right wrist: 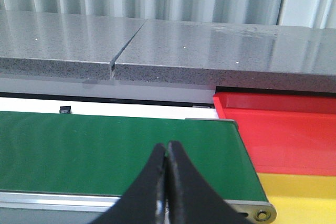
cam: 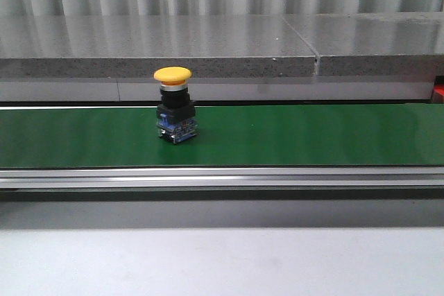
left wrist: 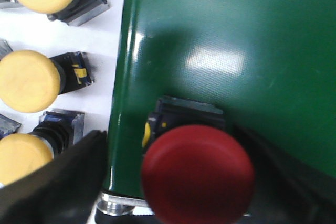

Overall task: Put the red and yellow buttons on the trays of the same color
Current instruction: 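Set the red button on the green belt and open the left gripper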

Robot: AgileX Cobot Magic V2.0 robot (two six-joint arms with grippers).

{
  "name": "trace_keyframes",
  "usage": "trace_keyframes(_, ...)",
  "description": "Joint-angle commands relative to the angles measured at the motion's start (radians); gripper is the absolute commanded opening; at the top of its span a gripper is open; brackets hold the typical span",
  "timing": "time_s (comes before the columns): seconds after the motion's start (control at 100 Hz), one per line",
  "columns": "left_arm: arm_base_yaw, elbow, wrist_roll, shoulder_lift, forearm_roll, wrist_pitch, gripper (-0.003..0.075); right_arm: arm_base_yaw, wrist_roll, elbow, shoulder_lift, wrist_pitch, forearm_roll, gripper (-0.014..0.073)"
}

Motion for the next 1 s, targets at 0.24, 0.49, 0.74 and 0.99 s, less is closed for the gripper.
trace_keyframes(0.24, -0.094, -0.061, 0.035, -0.162, -0.013, -0.004, 0.0657, -0.004, -0.006, -0.006, -0.013, -0.079, -0.012, -0.0069)
trace_keyframes(0.49, -0.174, -0.055, 0.035, -0.345, -0.013, -0.124, 0.0652, -0.004, -0.006, -0.006, -0.013, -0.079, -0.012, -0.0069)
trace_keyframes(0.74, -0.264, 0.112, 0.028, -0.563, -0.013, -0.324, 0.0637, -0.004, -0.006, -0.006, -0.013, -0.079, -0.012, -0.0069)
trace_keyframes(0.99, -0.318, 0.439, 0.035, -0.818, -0.013, -0.594, 0.0637, -0.004, -0.006, -0.006, -0.013, -0.079, -0.012, -0.0069)
